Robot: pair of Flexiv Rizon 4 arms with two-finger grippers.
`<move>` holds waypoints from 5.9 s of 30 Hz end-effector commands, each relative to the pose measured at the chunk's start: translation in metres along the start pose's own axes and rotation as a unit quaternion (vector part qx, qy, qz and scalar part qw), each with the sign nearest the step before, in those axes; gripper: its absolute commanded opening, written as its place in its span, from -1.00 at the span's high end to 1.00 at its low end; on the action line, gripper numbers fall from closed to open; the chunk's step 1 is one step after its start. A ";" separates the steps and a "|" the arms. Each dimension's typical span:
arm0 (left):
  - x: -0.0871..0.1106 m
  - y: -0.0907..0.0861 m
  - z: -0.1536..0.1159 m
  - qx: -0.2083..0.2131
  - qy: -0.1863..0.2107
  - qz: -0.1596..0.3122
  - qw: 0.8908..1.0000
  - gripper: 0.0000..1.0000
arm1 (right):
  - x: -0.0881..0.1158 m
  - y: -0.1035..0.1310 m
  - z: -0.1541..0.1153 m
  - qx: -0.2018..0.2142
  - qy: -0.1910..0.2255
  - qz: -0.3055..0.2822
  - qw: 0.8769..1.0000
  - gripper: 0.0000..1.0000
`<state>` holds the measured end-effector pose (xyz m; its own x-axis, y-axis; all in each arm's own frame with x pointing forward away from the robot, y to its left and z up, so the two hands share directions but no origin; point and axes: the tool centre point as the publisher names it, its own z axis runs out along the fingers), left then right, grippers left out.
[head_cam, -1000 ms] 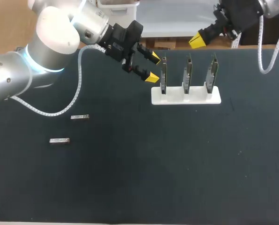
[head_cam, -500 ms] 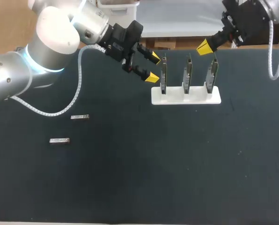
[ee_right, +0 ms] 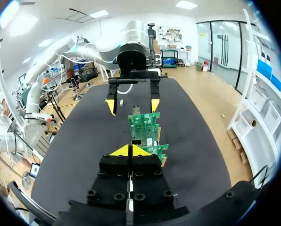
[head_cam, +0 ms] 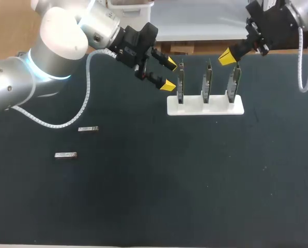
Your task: Pick up the optical module with the left hand, and insert it into the network port with the right hand.
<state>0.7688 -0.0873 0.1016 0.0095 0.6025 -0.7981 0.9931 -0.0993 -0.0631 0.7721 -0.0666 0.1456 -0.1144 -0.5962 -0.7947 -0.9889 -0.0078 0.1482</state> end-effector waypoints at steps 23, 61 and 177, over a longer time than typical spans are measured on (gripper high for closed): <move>-0.001 -0.002 -0.003 0.014 0.002 0.007 1.000 -1.00 | -0.001 -0.001 0.002 0.001 0.003 -0.004 1.000 -1.00; 0.118 -0.105 -0.137 -0.069 0.280 0.009 0.957 -1.00 | -0.001 -0.001 0.002 0.001 0.003 -0.004 1.000 -1.00; 0.259 -0.111 -0.128 -0.072 0.461 -0.087 0.880 0.93 | -0.001 -0.001 0.002 0.001 0.003 -0.004 1.000 -1.00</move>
<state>0.6773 0.1779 -0.0192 -0.1174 0.9918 0.0505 0.9930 0.1179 -0.0077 0.7734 -0.0652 0.1449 -0.1057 -0.6004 -0.7927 -0.9899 -0.0118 0.1410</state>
